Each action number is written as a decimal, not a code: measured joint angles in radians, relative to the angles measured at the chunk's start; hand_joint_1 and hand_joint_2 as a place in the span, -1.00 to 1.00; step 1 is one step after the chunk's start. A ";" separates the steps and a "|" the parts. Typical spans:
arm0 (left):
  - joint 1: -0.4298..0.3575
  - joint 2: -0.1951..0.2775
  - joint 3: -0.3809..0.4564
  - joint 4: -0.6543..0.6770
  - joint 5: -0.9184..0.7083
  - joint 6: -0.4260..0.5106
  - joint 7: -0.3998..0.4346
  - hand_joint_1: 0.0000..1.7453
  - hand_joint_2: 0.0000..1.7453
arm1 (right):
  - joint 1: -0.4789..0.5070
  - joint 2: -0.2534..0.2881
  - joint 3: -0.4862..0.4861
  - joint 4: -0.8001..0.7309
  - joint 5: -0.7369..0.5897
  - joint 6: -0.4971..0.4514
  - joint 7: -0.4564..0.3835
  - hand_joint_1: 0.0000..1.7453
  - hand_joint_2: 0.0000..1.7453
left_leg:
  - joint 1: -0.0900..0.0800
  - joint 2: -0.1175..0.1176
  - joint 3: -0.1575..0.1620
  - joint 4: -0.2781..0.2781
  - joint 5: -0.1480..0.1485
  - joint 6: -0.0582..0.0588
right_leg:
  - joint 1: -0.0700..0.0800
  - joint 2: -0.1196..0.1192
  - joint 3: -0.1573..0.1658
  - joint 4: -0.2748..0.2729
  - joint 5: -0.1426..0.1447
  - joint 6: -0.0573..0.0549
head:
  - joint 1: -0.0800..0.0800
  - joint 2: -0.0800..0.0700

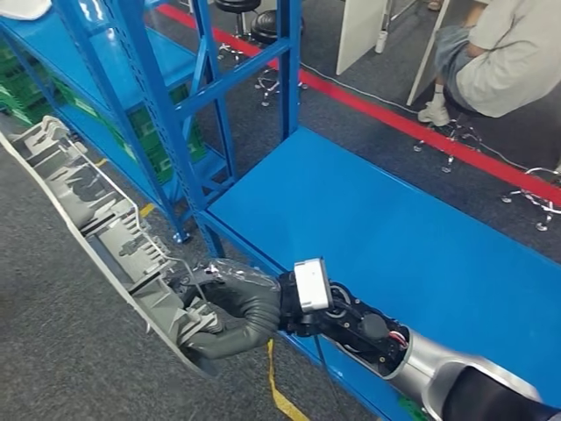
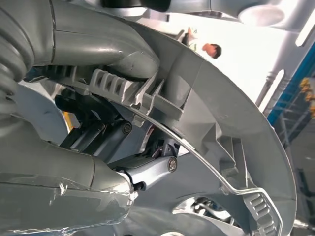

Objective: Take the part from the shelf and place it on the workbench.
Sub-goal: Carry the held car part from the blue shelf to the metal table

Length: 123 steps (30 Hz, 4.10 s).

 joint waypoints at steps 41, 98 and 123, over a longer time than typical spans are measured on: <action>-0.008 -0.005 -0.001 0.000 0.001 -0.003 0.002 -1.00 1.00 | 0.000 -0.001 0.000 0.000 -0.025 0.051 -0.002 1.00 1.00 | 0.006 0.122 0.020 -0.065 0.050 -0.008 | 0.017 -0.133 0.012 0.018 -0.038 0.023 | -0.014 0.000; 0.001 -0.004 -0.002 0.002 0.007 -0.002 -0.001 -1.00 1.00 | 0.003 -0.001 0.001 0.001 -0.039 0.091 -0.004 1.00 1.00 | 0.010 0.099 -0.036 0.036 0.023 -0.027 | 0.008 -0.098 -0.002 0.012 -0.018 0.002 | -0.022 0.000; 0.022 -0.009 -0.002 0.004 0.032 0.003 -0.021 -1.00 1.00 | -0.004 0.007 0.003 0.007 -0.052 0.112 -0.019 1.00 1.00 | 0.001 0.045 -0.100 0.136 -0.037 -0.017 | 0.004 -0.026 0.006 0.006 -0.014 -0.007 | -0.011 0.000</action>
